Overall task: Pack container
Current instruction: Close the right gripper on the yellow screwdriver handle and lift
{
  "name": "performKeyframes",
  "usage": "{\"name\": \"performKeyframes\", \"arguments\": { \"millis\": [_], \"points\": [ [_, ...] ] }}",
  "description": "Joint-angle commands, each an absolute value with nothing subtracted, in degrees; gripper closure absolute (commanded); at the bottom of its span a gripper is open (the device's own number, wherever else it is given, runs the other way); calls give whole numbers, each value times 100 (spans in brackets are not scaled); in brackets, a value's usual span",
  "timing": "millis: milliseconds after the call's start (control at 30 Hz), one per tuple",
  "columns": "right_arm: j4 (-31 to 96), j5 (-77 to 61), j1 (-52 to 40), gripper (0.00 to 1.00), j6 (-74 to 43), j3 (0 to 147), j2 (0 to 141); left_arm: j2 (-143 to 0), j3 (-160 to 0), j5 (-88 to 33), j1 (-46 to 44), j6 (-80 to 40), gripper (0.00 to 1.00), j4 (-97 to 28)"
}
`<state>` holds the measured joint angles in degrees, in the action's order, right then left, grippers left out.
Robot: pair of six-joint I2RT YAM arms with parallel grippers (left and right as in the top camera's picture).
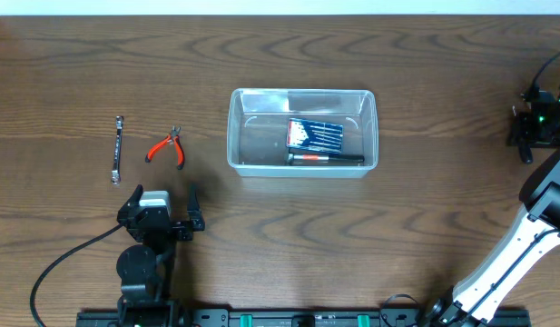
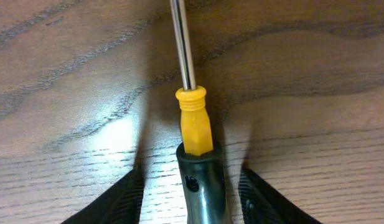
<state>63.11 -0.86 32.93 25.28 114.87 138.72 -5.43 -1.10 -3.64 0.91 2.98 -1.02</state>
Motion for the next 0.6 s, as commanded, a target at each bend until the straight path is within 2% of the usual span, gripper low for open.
{"name": "performKeyframes", "arguments": {
  "millis": [0, 67, 167, 467, 567],
  "points": [
    [6274, -198, 3323, 52, 2314, 11452, 14075, -548, -27, -360, 93, 270, 2, -95],
    [6274, -198, 3323, 55, 2314, 11452, 14075, -548, -27, -360, 93, 270, 2, -97],
    [6276, -198, 3323, 65, 2314, 11452, 14075, -548, -27, -360, 93, 270, 2, -97],
    [6278, -198, 3323, 80, 2311, 11452, 14075, -548, -27, -360, 93, 270, 2, -97],
    [6278, -198, 3323, 82, 2309, 11452, 14075, -548, -27, -360, 93, 270, 2, -97]
  ]
}}
